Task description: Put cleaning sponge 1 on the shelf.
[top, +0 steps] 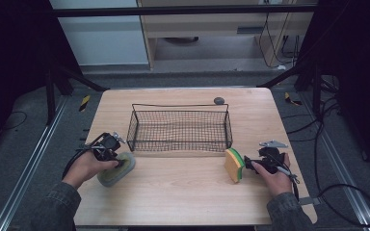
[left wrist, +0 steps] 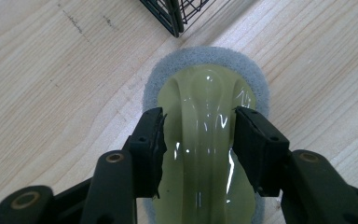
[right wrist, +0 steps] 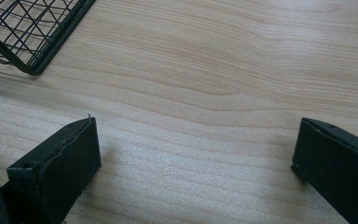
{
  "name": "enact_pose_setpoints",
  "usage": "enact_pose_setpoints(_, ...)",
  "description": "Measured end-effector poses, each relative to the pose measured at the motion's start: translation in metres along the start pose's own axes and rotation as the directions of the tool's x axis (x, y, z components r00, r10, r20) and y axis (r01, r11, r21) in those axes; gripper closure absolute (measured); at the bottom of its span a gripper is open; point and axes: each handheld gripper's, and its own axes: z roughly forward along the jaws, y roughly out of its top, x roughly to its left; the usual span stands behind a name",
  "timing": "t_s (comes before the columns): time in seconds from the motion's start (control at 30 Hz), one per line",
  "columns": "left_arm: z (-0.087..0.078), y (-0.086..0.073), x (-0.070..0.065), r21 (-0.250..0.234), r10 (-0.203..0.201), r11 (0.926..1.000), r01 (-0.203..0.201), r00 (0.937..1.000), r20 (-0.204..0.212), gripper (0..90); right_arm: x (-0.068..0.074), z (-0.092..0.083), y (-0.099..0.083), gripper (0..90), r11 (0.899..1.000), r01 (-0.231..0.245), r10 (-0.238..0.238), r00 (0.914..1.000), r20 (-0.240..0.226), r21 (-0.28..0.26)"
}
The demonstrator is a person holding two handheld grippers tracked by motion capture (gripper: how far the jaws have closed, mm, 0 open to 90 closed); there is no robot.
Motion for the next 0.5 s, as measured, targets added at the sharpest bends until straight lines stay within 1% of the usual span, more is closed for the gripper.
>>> enact_pose_setpoints(0.17,0.0029,-0.0025,0.0031,0.003,-0.014,0.9999,0.014,0.9999,0.008,55.6,0.0000,0.0000,0.0000,1.0,1.000,0.000,0.000,1.0000,0.000,0.000)
enact_pose_setpoints(0.23,0.0041,-0.0033,0.0038,-0.004,-0.032,0.9995,0.032,0.9989,0.034,56.8,0.0000,0.0001,0.0000,1.0,1.000,0.001,-0.001,1.0000,0.000,-0.001)
enact_pose_setpoints(0.3,0.0044,-0.0031,0.0033,-0.003,-0.030,0.9995,0.030,0.9990,0.034,57.7,0.0001,0.0000,0.0000,1.0,1.000,-0.001,0.001,1.0000,0.000,0.000)
enact_pose_setpoints(0.43,0.0042,-0.0021,0.0032,-0.009,-0.024,0.9997,0.025,0.9987,0.044,65.2,0.0001,0.0000,0.0000,1.0,1.000,-0.001,0.001,1.0000,0.000,-0.001)
enact_pose_setpoints(0.47,0.0039,-0.0022,0.0025,-0.012,-0.022,0.9997,0.022,0.9988,0.044,65.2,0.0001,0.0000,0.0000,1.0,1.000,-0.001,0.001,1.0000,0.000,-0.001)
enact_pose_setpoints(0.5,0.0036,-0.0023,0.0020,-0.017,-0.018,0.9997,0.019,0.9991,0.039,68.6,0.0001,0.0000,0.0000,1.0,1.000,-0.001,0.001,1.0000,0.000,-0.001)
